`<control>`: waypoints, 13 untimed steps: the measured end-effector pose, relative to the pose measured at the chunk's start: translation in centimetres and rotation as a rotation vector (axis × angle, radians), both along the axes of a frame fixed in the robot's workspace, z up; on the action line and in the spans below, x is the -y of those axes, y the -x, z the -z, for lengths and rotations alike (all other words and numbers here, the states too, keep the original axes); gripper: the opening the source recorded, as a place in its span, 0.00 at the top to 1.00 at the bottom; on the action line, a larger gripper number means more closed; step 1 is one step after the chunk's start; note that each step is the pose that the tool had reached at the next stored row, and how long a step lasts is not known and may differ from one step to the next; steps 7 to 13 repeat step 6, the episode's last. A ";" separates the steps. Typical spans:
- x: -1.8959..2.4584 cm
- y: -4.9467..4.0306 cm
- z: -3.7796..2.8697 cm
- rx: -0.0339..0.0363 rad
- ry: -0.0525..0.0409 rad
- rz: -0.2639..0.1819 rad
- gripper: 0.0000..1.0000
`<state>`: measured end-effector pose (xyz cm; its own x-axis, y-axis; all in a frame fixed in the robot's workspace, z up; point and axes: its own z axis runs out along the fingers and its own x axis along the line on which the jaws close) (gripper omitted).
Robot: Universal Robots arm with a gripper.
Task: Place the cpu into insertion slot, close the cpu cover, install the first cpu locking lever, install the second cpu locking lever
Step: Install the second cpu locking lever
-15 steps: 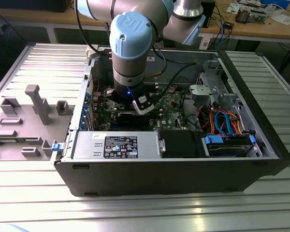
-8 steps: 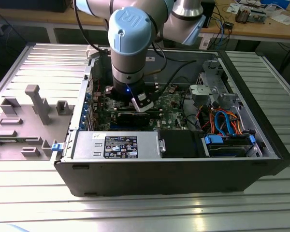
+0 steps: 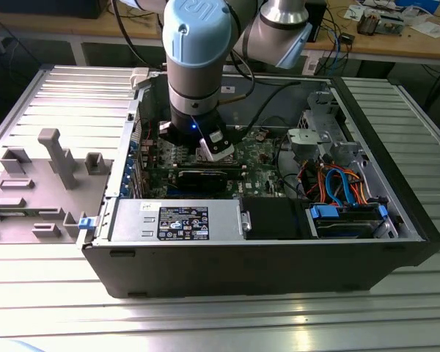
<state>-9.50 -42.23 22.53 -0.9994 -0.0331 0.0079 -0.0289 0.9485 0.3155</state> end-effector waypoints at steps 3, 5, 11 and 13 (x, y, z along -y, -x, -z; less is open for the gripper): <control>0.00 0.00 -0.01 -0.0002 0.0001 0.000 0.89; 0.00 0.00 -0.01 -0.0004 0.0002 0.000 0.89; 0.00 0.00 -0.01 -0.0004 0.0001 0.000 0.89; 0.00 0.00 -0.01 -0.0004 0.0001 0.000 0.89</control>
